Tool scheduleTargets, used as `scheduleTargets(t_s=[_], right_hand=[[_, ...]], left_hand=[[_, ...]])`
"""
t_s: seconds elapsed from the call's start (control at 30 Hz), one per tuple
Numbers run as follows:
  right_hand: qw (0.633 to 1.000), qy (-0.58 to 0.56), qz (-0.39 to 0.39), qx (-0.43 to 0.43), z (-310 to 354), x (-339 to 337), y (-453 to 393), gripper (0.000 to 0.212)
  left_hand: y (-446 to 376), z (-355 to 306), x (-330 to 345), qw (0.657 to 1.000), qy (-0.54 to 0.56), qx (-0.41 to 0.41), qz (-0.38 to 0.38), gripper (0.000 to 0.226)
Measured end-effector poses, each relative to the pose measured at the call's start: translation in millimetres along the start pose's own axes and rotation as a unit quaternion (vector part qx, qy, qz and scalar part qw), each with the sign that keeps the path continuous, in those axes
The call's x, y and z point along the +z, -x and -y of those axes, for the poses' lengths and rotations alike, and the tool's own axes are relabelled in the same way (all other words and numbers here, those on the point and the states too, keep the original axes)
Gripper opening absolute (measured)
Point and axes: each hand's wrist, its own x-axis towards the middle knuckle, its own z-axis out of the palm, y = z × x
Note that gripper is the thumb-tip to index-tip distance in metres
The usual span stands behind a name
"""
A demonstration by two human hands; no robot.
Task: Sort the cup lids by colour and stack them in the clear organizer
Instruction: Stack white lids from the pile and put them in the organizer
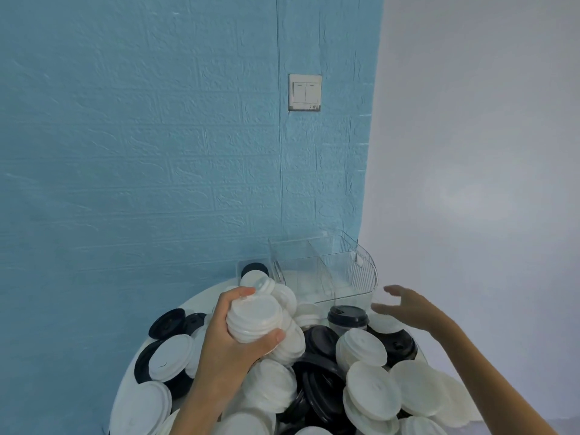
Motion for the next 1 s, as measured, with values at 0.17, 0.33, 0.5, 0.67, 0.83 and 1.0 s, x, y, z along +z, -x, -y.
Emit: scheduleTargets(t_s=[0.17, 0.33, 0.5, 0.67, 0.83, 1.0], right_hand=[[0.992, 0.013, 0.128, 0.016, -7, 5, -2, 0.086], [0.994, 0.007, 0.106, 0.014, -9, 14, -3, 0.095], [0.998, -0.034, 0.053, 0.021, -13, 10, -2, 0.096], [0.995, -0.079, -0.04, -0.033, 16, -23, 26, 0.096], [0.965, -0.167, -0.013, -0.201, 110, -30, 89, 0.071], [0.929, -0.208, 0.091, -0.292, 174, -6, 126, 0.051]], left_hand=[[1, -1, 2, 1.0, 0.006, 0.003, 0.007, 0.081], [0, -1, -1, 1.0, 0.007, -0.002, 0.0, 0.083], [2, -2, -1, 1.0, 0.005, -0.004, 0.008, 0.083], [1, -5, 2, 1.0, 0.011, -0.013, 0.008, 0.075], [-5, -9, 10, 1.0, 0.0, -0.009, 0.01, 0.072], [-6, -14, 14, 1.0, 0.012, 0.008, 0.016, 0.071]])
